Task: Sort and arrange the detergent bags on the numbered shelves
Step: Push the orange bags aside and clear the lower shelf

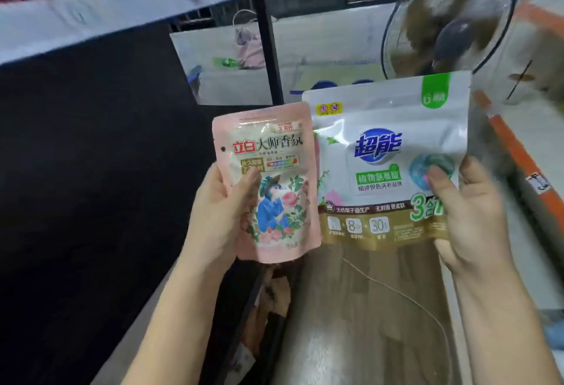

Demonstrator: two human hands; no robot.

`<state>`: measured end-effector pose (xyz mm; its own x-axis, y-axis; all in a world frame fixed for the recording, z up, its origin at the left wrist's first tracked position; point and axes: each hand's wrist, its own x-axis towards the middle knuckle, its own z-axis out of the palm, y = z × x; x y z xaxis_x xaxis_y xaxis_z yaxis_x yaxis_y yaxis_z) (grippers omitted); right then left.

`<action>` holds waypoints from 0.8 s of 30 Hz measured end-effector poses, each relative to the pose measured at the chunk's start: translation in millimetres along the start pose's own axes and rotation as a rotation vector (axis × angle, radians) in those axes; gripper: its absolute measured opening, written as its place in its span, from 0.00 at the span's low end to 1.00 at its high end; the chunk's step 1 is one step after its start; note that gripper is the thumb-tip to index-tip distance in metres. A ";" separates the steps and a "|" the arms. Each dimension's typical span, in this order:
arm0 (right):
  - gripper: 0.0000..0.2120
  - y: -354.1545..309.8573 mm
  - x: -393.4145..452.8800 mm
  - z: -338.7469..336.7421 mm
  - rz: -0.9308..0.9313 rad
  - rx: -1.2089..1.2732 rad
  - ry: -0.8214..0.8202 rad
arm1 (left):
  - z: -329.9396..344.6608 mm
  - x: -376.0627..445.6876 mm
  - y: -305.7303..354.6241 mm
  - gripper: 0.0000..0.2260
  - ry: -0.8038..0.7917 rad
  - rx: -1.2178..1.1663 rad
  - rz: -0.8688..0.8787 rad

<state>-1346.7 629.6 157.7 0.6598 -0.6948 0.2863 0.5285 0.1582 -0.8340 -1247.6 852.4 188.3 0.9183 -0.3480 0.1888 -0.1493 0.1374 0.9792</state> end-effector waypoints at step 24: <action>0.06 -143.2 -86.4 406.7 0.168 0.510 -1.101 | -158.1 -220.1 335.8 0.07 1.133 0.381 0.752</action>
<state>-1262.1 952.3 444.2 0.7088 0.2858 0.6449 0.3787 0.6171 -0.6898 -1441.8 1121.7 463.8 0.3416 0.6432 0.6852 -0.6496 -0.3653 0.6668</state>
